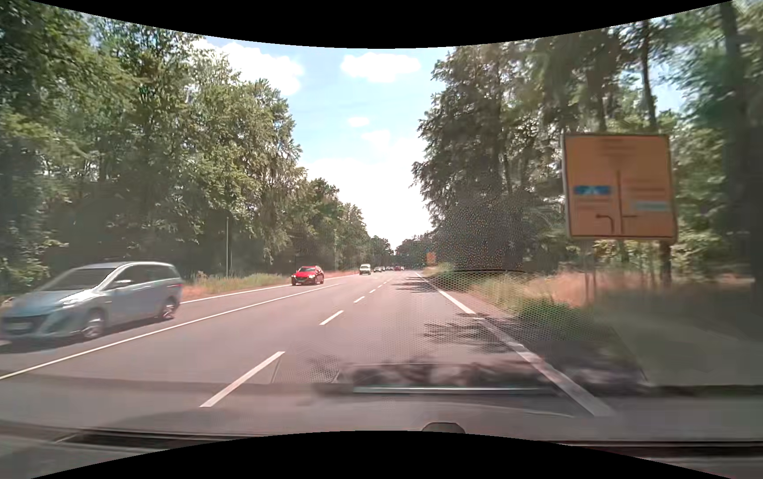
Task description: Follow the waypoints while adhering to traffic rules and regulations
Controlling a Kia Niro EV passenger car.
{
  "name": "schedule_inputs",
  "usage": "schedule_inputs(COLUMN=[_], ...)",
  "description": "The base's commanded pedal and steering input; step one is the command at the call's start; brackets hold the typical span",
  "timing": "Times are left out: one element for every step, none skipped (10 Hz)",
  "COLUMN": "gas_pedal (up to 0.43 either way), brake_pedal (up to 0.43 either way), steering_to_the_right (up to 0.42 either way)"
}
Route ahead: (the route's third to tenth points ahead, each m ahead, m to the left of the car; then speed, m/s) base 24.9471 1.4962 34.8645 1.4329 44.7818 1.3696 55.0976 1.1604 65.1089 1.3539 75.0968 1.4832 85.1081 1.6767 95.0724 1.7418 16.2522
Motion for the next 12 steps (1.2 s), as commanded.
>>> schedule_inputs(gas_pedal=[0.067,0.067,0.067,0.067,0.067,0.067,0.067,0.067,0.067,0.067,0.067,0.067], brake_pedal=[0.0,0.0,0.0,0.0,0.0,0.0,0.0,0.0,0.0,0.0,0.0,0.0], steering_to_the_right=[-0.005,-0.004,-0.004,-0.004,-0.004,-0.004,-0.004,-0.004,-0.004,-0.004,-0.004,-0.004])
